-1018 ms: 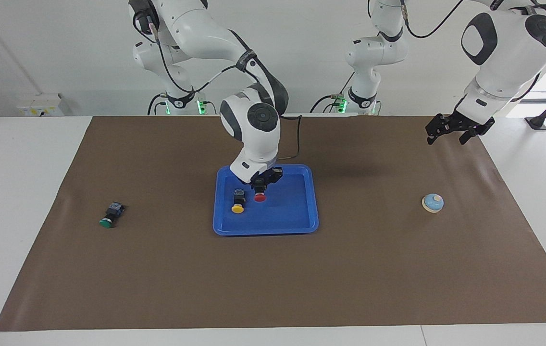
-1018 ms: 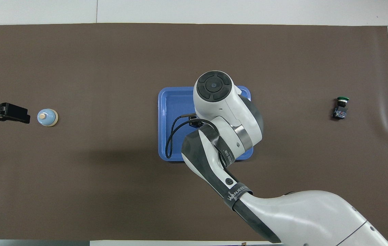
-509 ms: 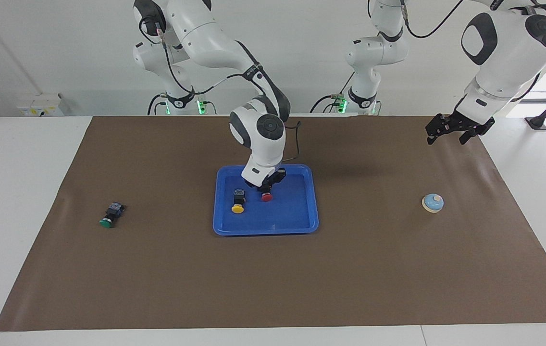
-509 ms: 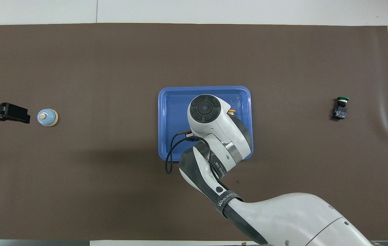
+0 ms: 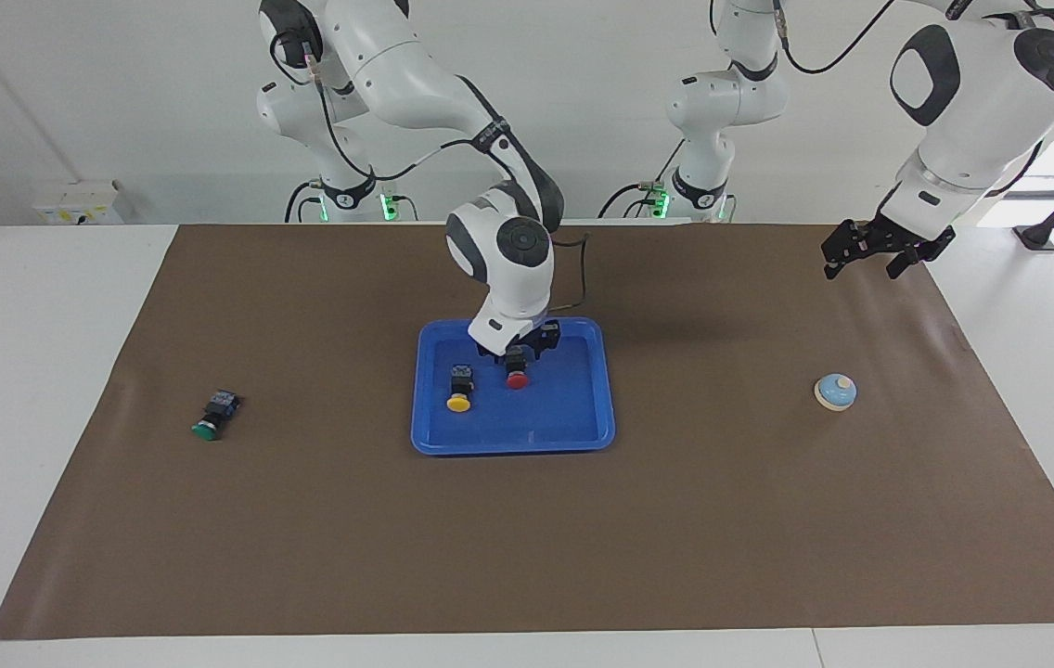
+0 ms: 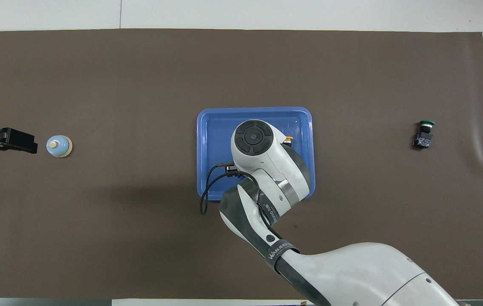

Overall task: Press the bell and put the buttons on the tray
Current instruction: 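Carry the red button into the tray beside the yellow one, release, then grasp the green-capped button with the right gripper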

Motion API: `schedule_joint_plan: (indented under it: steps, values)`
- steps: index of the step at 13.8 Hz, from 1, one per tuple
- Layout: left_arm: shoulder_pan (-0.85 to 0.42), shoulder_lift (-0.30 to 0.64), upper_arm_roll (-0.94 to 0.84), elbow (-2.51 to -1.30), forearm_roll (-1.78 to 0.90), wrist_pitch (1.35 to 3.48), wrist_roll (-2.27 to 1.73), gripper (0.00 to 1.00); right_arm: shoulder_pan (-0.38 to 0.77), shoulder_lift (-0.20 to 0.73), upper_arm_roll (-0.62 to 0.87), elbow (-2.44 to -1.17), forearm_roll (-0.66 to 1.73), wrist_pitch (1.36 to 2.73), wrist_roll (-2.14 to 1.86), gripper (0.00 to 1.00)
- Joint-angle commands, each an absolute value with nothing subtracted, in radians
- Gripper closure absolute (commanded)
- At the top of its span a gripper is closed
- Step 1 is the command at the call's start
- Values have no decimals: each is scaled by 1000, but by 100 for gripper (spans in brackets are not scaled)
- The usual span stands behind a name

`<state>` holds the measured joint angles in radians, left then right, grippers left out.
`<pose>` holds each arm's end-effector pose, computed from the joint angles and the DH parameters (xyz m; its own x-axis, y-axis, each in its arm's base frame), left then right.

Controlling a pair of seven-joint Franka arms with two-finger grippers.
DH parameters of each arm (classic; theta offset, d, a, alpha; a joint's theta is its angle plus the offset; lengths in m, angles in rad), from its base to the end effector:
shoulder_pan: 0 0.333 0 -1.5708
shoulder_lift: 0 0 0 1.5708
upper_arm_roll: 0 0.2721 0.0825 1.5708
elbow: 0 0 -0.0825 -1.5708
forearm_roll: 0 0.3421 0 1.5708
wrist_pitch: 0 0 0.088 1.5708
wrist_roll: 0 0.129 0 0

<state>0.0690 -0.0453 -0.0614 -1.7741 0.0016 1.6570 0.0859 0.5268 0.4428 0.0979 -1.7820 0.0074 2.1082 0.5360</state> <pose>0.4994 0.0036 0.5012 0.9943 -0.0781 -0.0719 -0.0782 -0.9969 0.0018 0.4760 0.3406 0.2637 0.9895 0.0758 -0.1229 0.0785 -0.9968 0.0174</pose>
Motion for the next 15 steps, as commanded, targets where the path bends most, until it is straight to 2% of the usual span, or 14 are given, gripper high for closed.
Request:
schedule_joint_plan:
  steps: [1,5,10,12,15]
  values:
    - [64,-58,-55,-1778,-12,1666,80,0,494,387,83,-1741,28,2016,546,0]
    - [64,-58,-55,-1778,-12,1664,80,0,286,269,72,-1729,8,1942,508,0]
    - [64,-58,-55,-1778,-12,1666,80,0,34,255,72,-1739,-113,1947,254,0]
    - [64,-58,-55,-1778,-12,1666,80,0,-78,253,72,-1784,-114,2014,142,0]
    - [64,-58,-55,-1778,-12,1664,80,0,-170,221,71,-1911,-114,2161,84,0]
